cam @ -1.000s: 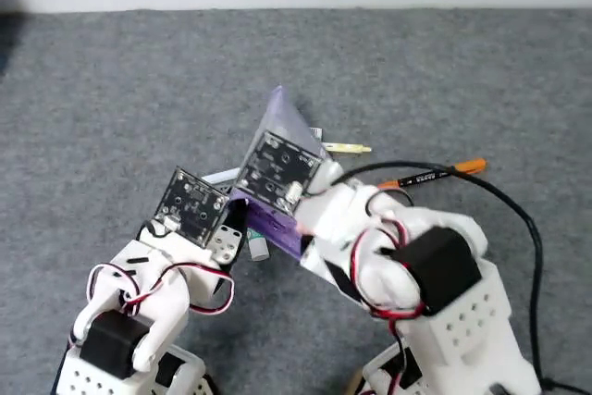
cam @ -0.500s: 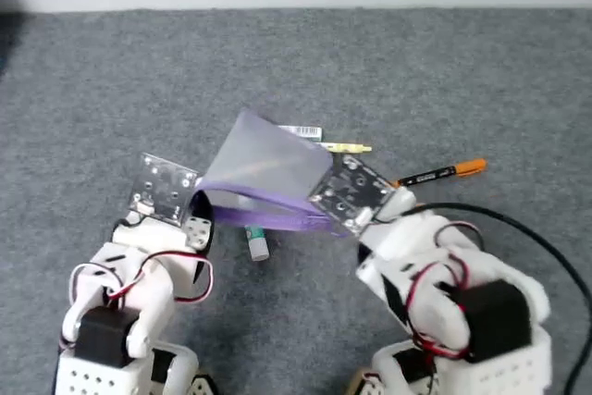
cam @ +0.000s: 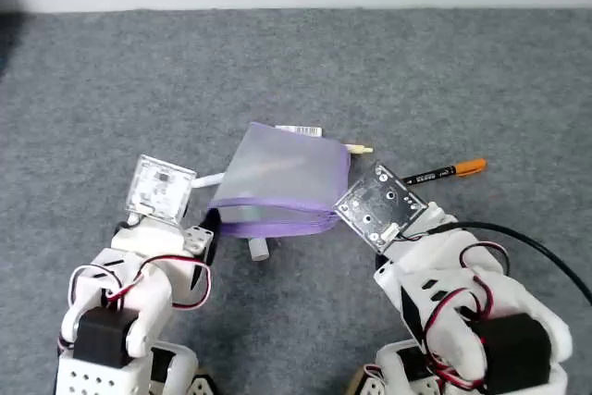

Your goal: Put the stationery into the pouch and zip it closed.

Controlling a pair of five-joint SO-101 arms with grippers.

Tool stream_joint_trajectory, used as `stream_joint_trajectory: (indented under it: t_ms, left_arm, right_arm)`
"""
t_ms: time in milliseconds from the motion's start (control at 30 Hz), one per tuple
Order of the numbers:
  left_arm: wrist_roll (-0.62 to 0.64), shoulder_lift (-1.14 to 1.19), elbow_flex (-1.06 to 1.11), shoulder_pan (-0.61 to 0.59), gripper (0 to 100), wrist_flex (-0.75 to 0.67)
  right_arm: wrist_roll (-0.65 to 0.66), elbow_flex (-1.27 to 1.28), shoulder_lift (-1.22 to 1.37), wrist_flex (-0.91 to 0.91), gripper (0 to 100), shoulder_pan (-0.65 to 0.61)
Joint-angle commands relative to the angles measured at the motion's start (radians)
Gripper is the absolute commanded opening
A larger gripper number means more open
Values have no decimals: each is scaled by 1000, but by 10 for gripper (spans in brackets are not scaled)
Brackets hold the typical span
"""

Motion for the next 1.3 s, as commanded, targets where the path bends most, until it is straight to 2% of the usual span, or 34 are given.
stream_joint_trajectory:
  t_ms: [0,233,400,533,633,667,933,1267]
  left_arm:
    - [84,-2,-1,-8,303,0]
    - [86,0,96,-2,251,-114]
    - [86,0,147,83,201,-196]
    - [86,0,148,140,109,-233]
    - [86,-6,142,149,14,-253]
    - [86,-8,137,147,10,-255]
    - [86,-2,-110,143,12,-160]
    - [86,-6,-389,132,12,71]
  right_arm:
    - [11,-11,-10,39,9,19]
    - [11,-11,-10,39,9,19]
    - [11,-11,-10,39,9,19]
    - [11,-11,-10,39,9,19]
    - [11,-11,-10,39,9,19]
    - [11,-12,-10,39,9,19]
    - [11,-186,-10,38,9,27]
    - [6,-245,-2,-15,9,24]
